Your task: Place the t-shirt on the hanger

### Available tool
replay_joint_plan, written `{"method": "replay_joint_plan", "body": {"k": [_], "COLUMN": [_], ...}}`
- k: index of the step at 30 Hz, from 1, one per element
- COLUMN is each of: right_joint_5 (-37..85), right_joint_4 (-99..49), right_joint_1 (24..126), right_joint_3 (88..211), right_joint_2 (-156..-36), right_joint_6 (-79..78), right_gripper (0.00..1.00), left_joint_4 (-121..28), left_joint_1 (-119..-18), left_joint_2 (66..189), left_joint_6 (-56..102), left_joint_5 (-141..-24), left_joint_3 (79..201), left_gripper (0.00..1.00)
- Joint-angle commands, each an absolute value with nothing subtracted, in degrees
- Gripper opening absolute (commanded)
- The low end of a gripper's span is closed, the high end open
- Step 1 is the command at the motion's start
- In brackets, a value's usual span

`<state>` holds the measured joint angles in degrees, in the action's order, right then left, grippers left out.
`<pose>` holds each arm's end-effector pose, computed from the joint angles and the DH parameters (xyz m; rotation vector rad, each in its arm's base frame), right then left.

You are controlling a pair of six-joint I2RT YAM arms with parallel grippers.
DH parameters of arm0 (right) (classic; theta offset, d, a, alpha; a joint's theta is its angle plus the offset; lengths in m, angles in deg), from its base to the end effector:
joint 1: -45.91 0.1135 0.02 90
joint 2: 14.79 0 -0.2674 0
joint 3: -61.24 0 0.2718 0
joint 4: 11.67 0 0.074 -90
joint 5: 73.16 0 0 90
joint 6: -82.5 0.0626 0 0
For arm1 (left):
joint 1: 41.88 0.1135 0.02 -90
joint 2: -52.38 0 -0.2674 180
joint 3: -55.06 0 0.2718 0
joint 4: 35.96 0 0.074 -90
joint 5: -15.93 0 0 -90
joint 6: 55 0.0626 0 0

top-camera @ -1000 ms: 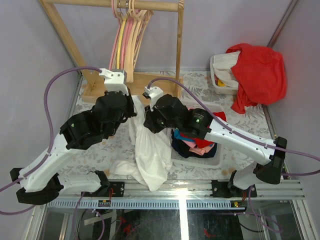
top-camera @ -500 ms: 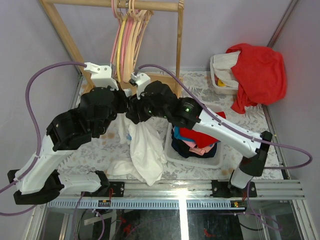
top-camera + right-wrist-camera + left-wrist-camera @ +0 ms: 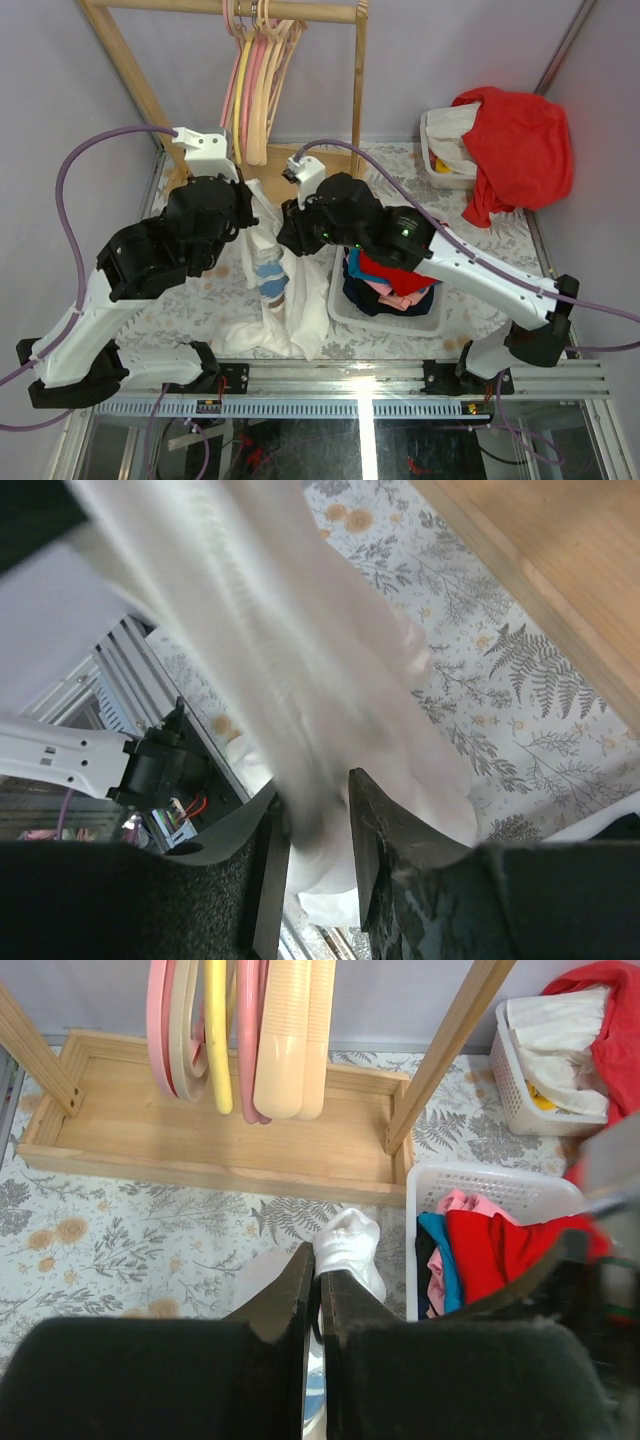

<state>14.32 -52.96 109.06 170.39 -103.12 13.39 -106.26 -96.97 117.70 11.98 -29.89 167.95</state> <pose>0.1805 0.3504 0.4296 -0.7077 1.9178 0.9163 0.1510 -0.1402 0.5112 0.0300 1.8554 -0.1863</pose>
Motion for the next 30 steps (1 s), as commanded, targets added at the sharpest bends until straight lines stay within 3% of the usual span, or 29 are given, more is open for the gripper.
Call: {"method": "replay_joint_plan", "body": {"k": [1,4,9,14,23,30], "right_joint_5": [13.36,13.24,14.05,17.74,26.1,23.01], "right_joint_4": [-51.76,-51.88,-50.61,-48.57,-43.05,-44.03], "right_joint_1": [108.45,107.71,106.49,106.2,106.58,106.9], "right_joint_3": [169.2,168.67,166.28,166.27,164.54,166.9], "right_joint_2": [-98.45,-97.98,-96.66,-96.83,-97.35,-100.34], "right_joint_6": [11.72,11.33,11.46,11.48,13.55,15.54], "right_gripper": [0.33,0.22,0.22,0.52,0.5,0.53], "left_joint_4": [-103.73,-102.99,-102.95,-103.03,-102.95,-101.86], "left_joint_1": [-97.09,-97.08,-97.08,-97.08,-97.15,-97.14], "left_joint_2": [117.59,117.74,117.94,118.38,119.65,120.05], "left_joint_6": [11.4,11.35,11.06,11.01,11.1,11.12], "left_joint_5": [-28.55,-29.75,-30.33,-30.48,-30.35,-31.33], "left_joint_3": [166.55,166.02,165.62,165.78,165.78,165.4], "left_gripper": [0.0,0.0,0.0,0.0,0.0,0.0]}}
